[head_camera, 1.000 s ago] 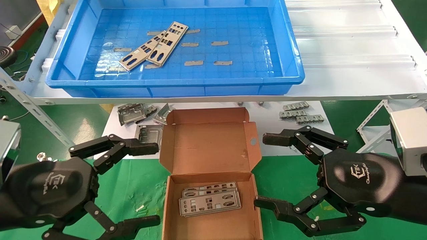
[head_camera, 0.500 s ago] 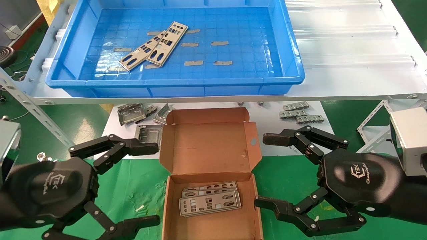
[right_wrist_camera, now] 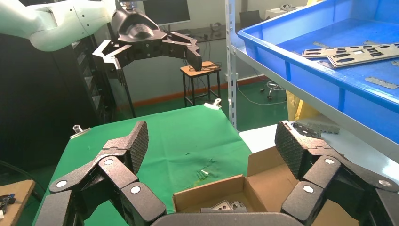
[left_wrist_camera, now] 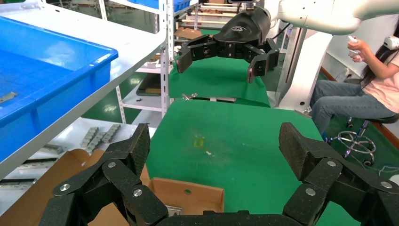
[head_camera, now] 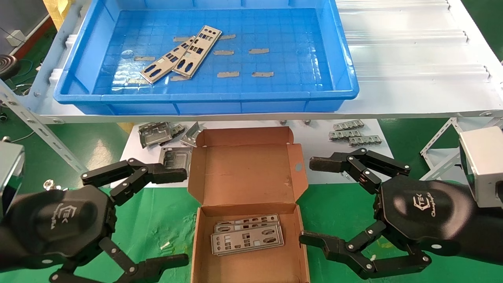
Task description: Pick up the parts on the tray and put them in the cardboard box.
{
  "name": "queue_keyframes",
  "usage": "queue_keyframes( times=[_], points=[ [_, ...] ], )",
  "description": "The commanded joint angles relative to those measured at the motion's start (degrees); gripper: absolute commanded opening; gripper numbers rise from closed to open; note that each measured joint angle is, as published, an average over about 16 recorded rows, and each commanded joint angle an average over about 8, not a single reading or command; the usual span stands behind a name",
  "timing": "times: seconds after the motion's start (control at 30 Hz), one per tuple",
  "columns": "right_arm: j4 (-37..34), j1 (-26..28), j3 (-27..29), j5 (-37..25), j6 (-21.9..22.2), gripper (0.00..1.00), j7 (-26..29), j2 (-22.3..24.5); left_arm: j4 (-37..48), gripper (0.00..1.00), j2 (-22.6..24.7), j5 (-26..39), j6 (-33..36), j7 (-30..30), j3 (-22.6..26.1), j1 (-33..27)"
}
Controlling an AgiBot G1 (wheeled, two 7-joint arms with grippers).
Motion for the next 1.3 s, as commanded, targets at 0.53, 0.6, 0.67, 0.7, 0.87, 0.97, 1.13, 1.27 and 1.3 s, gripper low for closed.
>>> queue_keyframes(
  times=[0.53,0.6,0.67,0.7,0.87,0.97,1.13,1.27,1.3],
  points=[
    [0.0,0.0,0.0,0.0,0.0,0.0,0.0,0.0,0.0,1.0,0.0,0.0,0.0,0.0,0.0,0.0],
    [0.0,0.0,0.0,0.0,0.0,0.0,0.0,0.0,0.0,1.0,0.0,0.0,0.0,0.0,0.0,0.0],
    [0.0,0.0,0.0,0.0,0.0,0.0,0.0,0.0,0.0,1.0,0.0,0.0,0.0,0.0,0.0,0.0],
    [0.0,0.0,0.0,0.0,0.0,0.0,0.0,0.0,0.0,1.0,0.0,0.0,0.0,0.0,0.0,0.0],
    [0.0,0.0,0.0,0.0,0.0,0.0,0.0,0.0,0.0,1.0,0.0,0.0,0.0,0.0,0.0,0.0],
    [0.0,0.0,0.0,0.0,0.0,0.0,0.0,0.0,0.0,1.0,0.0,0.0,0.0,0.0,0.0,0.0],
    [0.0,0.0,0.0,0.0,0.0,0.0,0.0,0.0,0.0,1.0,0.0,0.0,0.0,0.0,0.0,0.0],
    [0.0,0.0,0.0,0.0,0.0,0.0,0.0,0.0,0.0,1.0,0.0,0.0,0.0,0.0,0.0,0.0],
    [0.0,0.0,0.0,0.0,0.0,0.0,0.0,0.0,0.0,1.0,0.0,0.0,0.0,0.0,0.0,0.0]
  ],
)
